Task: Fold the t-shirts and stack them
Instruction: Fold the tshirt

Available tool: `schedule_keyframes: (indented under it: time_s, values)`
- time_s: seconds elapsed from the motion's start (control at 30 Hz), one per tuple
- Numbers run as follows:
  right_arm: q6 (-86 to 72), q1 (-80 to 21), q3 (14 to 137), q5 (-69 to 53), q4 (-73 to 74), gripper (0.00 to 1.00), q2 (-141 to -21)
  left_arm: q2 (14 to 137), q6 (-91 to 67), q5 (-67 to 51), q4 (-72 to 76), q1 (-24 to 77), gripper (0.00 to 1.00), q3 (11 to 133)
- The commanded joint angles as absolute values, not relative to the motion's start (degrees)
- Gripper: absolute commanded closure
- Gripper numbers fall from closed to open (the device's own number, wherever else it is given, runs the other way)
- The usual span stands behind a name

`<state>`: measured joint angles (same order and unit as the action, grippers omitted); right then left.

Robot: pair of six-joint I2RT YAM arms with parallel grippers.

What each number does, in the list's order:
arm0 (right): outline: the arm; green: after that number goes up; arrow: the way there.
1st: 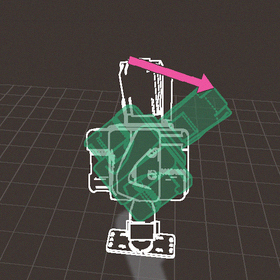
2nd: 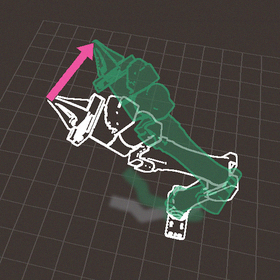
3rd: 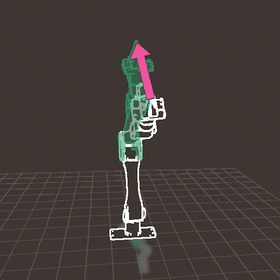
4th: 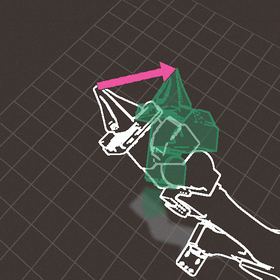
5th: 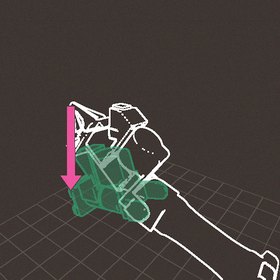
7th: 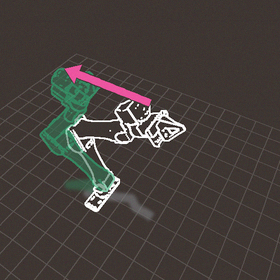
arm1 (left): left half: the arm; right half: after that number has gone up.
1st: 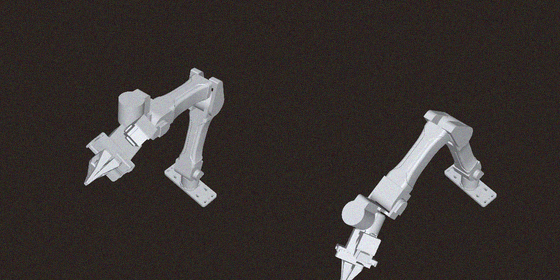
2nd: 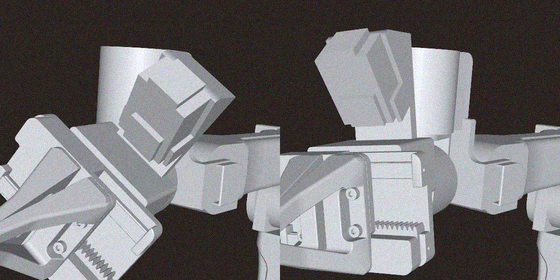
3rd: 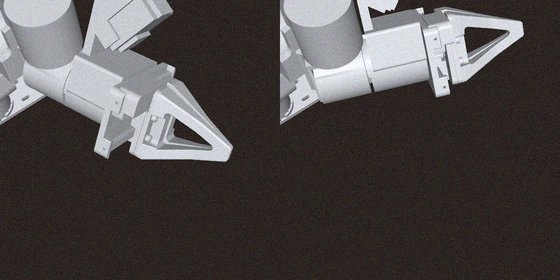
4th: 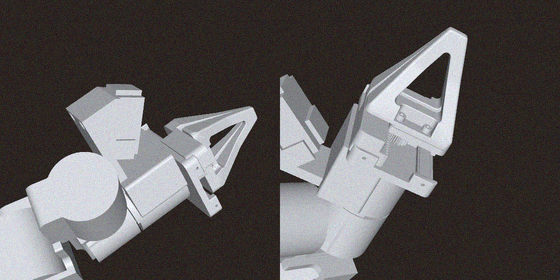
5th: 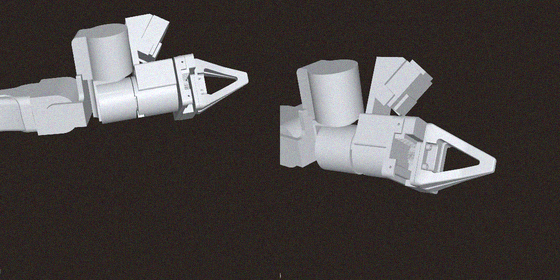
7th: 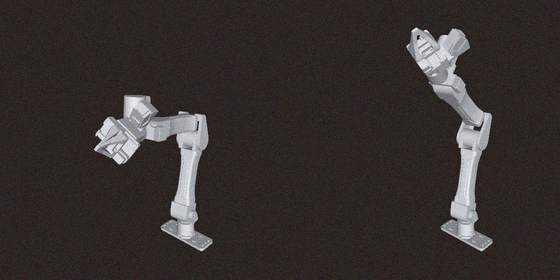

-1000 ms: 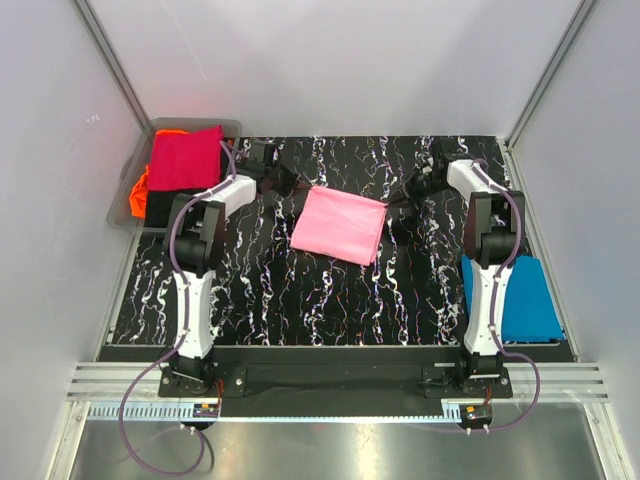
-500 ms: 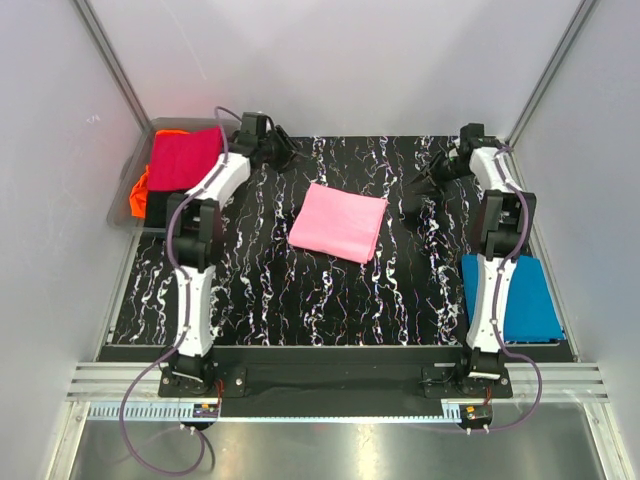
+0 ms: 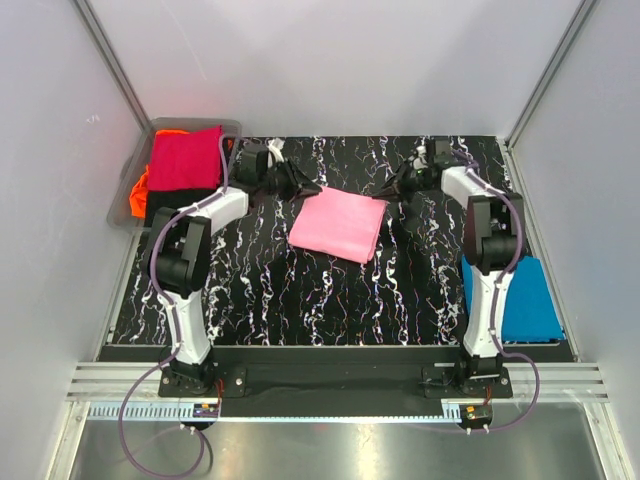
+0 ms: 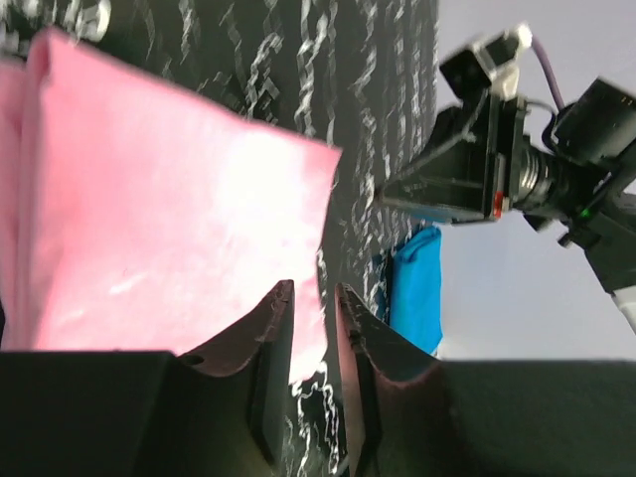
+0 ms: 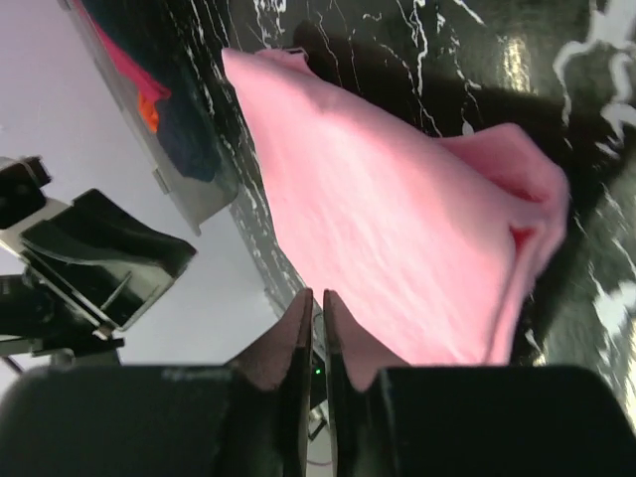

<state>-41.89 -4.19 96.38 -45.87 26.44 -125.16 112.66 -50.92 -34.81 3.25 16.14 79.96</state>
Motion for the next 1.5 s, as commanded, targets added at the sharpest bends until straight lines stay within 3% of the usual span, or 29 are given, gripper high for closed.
schedule_keyframes:
  time_s: [0.0, 0.33, 0.53, 0.63, 0.83, 0.97, 1.23, 1.47]
  values:
    - [-51.7, -5.1, 94.4, -51.0, 9.0, 0.86, -129.5, 110.8, -51.3, -39.2, 12.0, 16.4, 0.73, 77.5]
    - [-51.6, -3.8, 101.9, -50.8, 7.3, 0.84, -138.5, 104.5, -46.9, -44.0, 6.9, 17.1, 0.71, 69.3]
    - [-46.9, -6.3, 101.1, -48.4, 17.4, 0.64, -127.5, 105.1, -47.0, -45.0, 6.9, 17.1, 0.71, 66.9]
    - [-45.3, -8.6, 98.7, -48.3, 20.9, 0.62, -122.4, 107.8, -46.8, -44.7, 7.5, 17.1, 0.71, 67.2]
    - [-43.4, -17.6, 89.6, -49.1, 20.7, 0.65, -117.2, 112.1, -45.7, -44.4, 5.0, 16.4, 0.73, 69.0]
    - [-41.1, -21.3, 86.1, -51.6, 20.2, 0.77, -119.0, 114.1, -43.2, -42.9, 1.2, 15.7, 0.73, 69.5]
    - [-35.3, -18.8, 78.1, -51.4, 18.3, 0.8, -122.5, 118.6, -38.3, -41.5, -3.8, 14.4, 0.74, 70.7]
    - [-33.6, -13.1, 69.4, -52.9, 18.2, 0.8, -116.1, 114.8, -34.4, -40.8, -8.3, 13.9, 0.74, 72.3]
